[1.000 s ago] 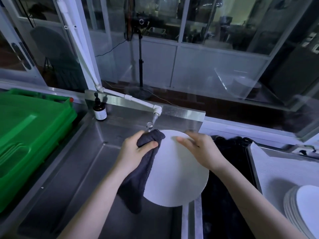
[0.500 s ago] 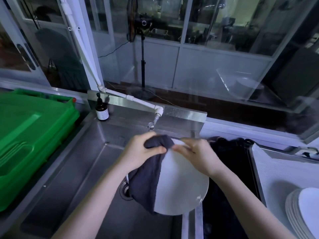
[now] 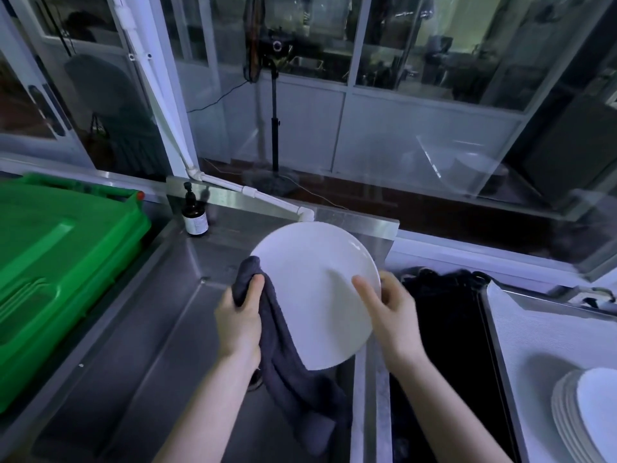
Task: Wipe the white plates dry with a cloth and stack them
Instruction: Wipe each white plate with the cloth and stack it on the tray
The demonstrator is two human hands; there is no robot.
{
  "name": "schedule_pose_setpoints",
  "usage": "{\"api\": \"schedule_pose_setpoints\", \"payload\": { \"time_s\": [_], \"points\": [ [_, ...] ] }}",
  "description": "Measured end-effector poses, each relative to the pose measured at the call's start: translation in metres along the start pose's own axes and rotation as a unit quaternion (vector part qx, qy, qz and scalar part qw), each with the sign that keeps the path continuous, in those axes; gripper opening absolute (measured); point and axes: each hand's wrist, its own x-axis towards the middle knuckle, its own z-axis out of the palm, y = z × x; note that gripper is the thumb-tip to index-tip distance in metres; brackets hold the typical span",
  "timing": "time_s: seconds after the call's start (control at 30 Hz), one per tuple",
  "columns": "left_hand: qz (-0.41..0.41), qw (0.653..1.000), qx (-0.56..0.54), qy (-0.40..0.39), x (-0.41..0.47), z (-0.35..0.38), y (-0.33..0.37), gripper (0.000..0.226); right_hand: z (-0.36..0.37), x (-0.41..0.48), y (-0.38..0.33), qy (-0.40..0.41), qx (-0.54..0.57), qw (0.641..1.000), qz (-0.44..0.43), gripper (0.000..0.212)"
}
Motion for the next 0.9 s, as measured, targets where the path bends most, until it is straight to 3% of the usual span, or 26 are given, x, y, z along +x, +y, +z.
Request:
{"api": "schedule_pose_setpoints", "payload": {
  "time_s": [0.13, 0.2, 0.27, 0.37, 0.47, 0.53, 0.63, 0.73, 0.8, 0.83, 0.9],
  "points": [
    [0.156, 0.972, 0.128, -0.116, 0.001, -0.002, 0.025, 0.010, -0.022, 0.028, -0.033, -0.124, -0.108, 0.983, -0.086, 0.021],
    [0.243, 0.928, 0.201, -0.198, -0.004, 0.002, 0.038, 0.018, -0.018, 0.033, -0.043, -0.188, -0.218, 0.947, -0.143, 0.050],
    [0.284, 0.892, 0.244, -0.251, -0.006, 0.006, 0.046, 0.034, -0.014, 0.032, -0.045, -0.208, -0.261, 0.925, -0.183, 0.069],
    [0.276, 0.899, 0.232, -0.249, -0.006, 0.004, 0.044, 0.026, -0.017, 0.031, -0.038, -0.160, -0.213, 0.944, -0.196, 0.064],
    [0.180, 0.960, 0.138, -0.164, -0.003, 0.000, 0.027, 0.004, -0.015, 0.024, -0.021, -0.058, -0.071, 0.992, -0.085, 0.060],
    [0.124, 0.978, 0.105, -0.134, -0.002, -0.003, 0.025, 0.002, -0.010, 0.019, -0.009, -0.015, -0.015, 0.999, -0.026, 0.058],
    [0.147, 0.957, 0.173, -0.179, 0.008, -0.008, 0.032, 0.009, -0.011, 0.017, -0.006, -0.058, -0.064, 0.995, -0.050, 0.066],
    [0.239, 0.884, 0.273, -0.293, 0.010, -0.002, 0.044, 0.014, -0.008, 0.021, -0.020, -0.159, -0.171, 0.961, -0.146, 0.058],
    [0.257, 0.841, 0.314, -0.358, 0.005, 0.004, 0.048, 0.026, -0.004, 0.023, -0.025, -0.210, -0.219, 0.933, -0.192, 0.049],
    [0.253, 0.842, 0.309, -0.364, 0.004, 0.005, 0.048, 0.028, -0.005, 0.025, -0.027, -0.214, -0.217, 0.934, -0.187, 0.047],
    [0.237, 0.889, 0.250, -0.301, 0.004, 0.002, 0.042, 0.021, -0.011, 0.028, -0.028, -0.166, -0.160, 0.965, -0.127, 0.055]
  ]
}}
